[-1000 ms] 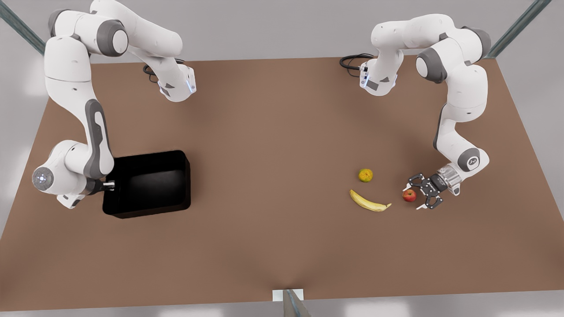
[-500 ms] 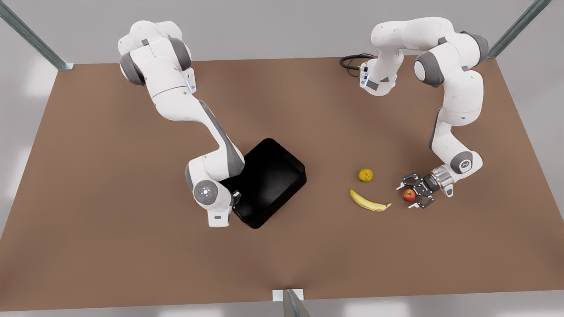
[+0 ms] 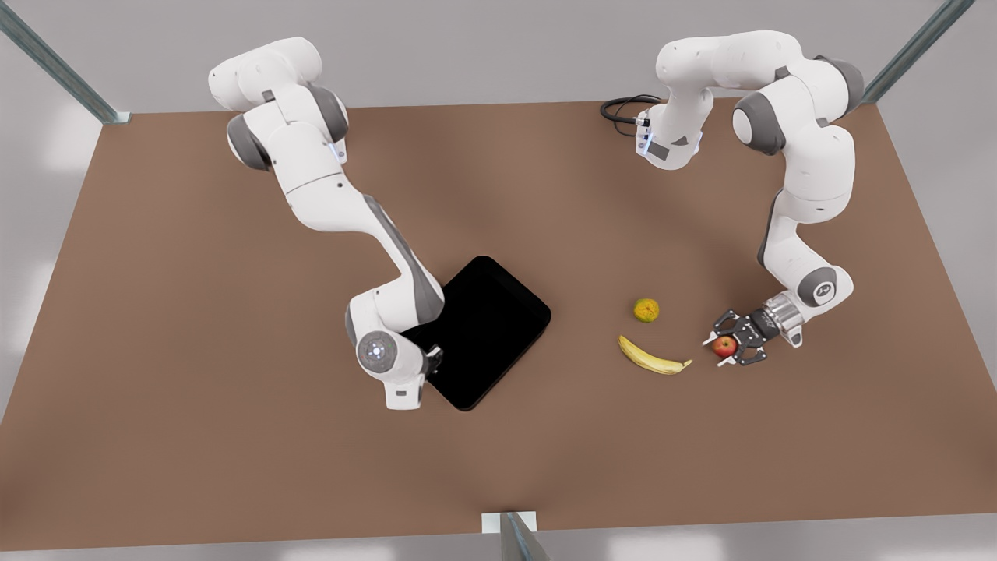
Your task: Place the storage box in the middle with the right arm, and place the apple in the storage box with the left arm
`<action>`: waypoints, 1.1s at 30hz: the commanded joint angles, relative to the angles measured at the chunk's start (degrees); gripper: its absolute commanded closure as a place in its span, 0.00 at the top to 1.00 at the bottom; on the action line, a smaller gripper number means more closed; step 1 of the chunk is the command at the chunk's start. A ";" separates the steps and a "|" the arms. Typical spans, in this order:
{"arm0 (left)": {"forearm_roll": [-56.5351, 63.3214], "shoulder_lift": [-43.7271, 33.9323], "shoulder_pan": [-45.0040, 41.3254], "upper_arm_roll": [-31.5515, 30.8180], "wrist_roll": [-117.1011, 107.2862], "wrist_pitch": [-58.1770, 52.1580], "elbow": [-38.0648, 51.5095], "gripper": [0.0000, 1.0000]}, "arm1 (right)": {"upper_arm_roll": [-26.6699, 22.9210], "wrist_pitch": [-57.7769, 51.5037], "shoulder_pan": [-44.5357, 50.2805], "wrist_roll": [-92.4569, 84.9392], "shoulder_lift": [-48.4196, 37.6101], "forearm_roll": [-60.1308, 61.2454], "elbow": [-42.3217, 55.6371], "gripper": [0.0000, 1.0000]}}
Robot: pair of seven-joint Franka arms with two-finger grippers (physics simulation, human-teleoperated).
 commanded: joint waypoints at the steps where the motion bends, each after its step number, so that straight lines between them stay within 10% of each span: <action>1: -0.76 0.09 0.00 0.00 0.02 -0.01 0.00 0.40 | 0.00 -0.01 0.00 -0.07 -0.02 0.03 0.00 1.00; 9: 12.50 -6.59 0.09 -0.34 -15.88 -0.27 10.45 0.26 | -0.79 -22.41 -2.90 0.37 -13.29 -0.06 1.23 1.00; 15: 45.20 -9.84 -0.09 -18.19 -37.50 2.63 24.78 0.26 | -10.98 -41.85 -11.34 0.55 -40.36 -20.18 -5.89 1.00; 19: 57.33 -11.43 -2.10 -30.14 -58.33 6.67 27.07 0.26 | -13.80 -43.34 -11.34 0.81 -40.10 -20.27 -6.50 1.00; 33: 63.75 -8.52 -24.78 -29.53 -104.75 21.70 43.33 0.27 | -13.80 -43.25 -11.34 4.68 -38.26 -19.83 -7.03 1.00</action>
